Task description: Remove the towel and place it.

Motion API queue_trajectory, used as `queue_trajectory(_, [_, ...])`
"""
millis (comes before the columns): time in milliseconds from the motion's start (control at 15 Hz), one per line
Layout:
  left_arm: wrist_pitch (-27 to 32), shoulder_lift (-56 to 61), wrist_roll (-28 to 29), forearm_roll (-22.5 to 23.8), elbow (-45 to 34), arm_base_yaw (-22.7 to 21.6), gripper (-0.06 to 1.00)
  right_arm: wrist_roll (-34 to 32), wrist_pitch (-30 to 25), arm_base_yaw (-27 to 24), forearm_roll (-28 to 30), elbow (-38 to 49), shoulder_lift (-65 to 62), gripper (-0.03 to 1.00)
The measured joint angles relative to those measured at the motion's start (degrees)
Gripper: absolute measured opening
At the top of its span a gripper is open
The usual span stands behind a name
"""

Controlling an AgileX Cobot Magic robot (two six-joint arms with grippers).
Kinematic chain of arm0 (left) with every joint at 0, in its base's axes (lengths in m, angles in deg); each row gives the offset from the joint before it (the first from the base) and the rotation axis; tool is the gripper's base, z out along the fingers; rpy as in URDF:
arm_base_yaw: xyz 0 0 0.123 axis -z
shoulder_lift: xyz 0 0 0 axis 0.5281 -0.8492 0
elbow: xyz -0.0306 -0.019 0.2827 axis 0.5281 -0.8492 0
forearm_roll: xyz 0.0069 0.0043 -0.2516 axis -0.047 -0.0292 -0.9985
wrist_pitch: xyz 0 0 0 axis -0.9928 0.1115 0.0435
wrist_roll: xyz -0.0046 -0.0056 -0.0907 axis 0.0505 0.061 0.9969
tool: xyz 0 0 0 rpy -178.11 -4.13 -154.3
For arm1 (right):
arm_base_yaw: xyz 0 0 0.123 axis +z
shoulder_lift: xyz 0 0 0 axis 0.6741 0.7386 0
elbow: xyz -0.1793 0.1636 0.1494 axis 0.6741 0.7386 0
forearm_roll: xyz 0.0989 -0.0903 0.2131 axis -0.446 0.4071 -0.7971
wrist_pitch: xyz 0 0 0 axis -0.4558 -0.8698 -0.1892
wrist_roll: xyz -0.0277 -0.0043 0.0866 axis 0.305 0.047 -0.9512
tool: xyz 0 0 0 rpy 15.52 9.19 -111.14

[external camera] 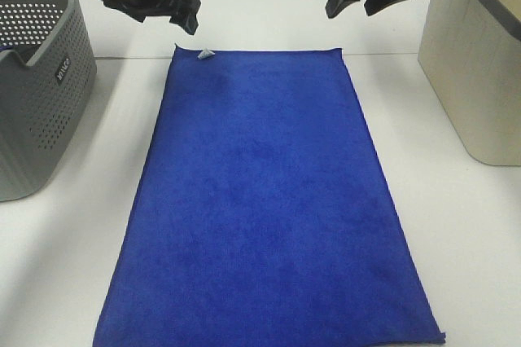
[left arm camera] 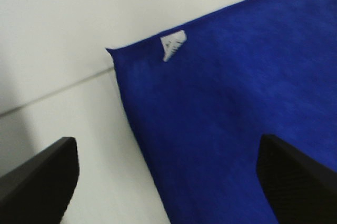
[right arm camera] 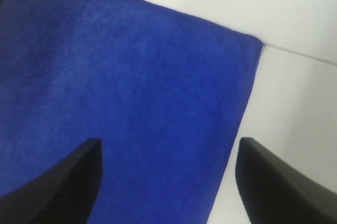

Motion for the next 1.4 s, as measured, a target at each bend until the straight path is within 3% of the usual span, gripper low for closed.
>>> queue_trajectory(133, [9.6,4.6,0.4,-2.4,0.0,0.0,0.86,-2.9,-8.2,0.0,-0.1,0.0,-5.2,0.7])
queue_trajectory(200, [14.8,8.9,0.5,-2.5,0.0,0.0,0.86,-3.8,-14.8,0.0,-0.1,0.0,-9.6,0.7])
queue_trajectory(467, [15.4,14.2,2.7,-1.9,0.0,0.0,0.86,-7.0,-15.9,0.0,0.3,-0.2,-15.3,0.71])
queue_trajectory(667, [15.5,18.8,4.5,6.2,-2.5,-0.3,0.86,-12.3,-16.0,-0.9,6.0,-0.2,-18.9,0.71])
queue_trajectory(733, [15.5,18.8,4.5,6.2,-2.5,-0.3,0.86,-12.3,-16.0,-0.9,6.0,-0.2,-18.9,0.71])
queue_trajectory(867, [15.5,24.6,5.6,10.7,-8.2,-3.5,0.86,-14.1,-16.0,-5.7,6.6,-0.2,-19.9,0.71])
queue_trajectory(1000, [15.4,30.8,6.6,11.2,-16.3,-10.1,0.86,-14.5,-16.0,-11.1,7.2,-0.2,-20.5,0.71])
queue_trajectory(1133, [15.4,37.0,6.9,10.5,-25.1,-16.8,0.86,-14.1,-15.9,-12.7,8.7,1.1,-23.4,0.71])
queue_trajectory(1200, [15.4,42.1,6.9,10.1,-32.6,-20.1,0.86,-13.5,-15.9,-12.6,8.9,4.2,-26.8,0.71])
queue_trajectory(1400, [15.2,55.6,5.4,9.3,-49.6,-21.3,0.86,-13.1,-15.9,-12.0,8.9,27.7,-44.1,0.71])
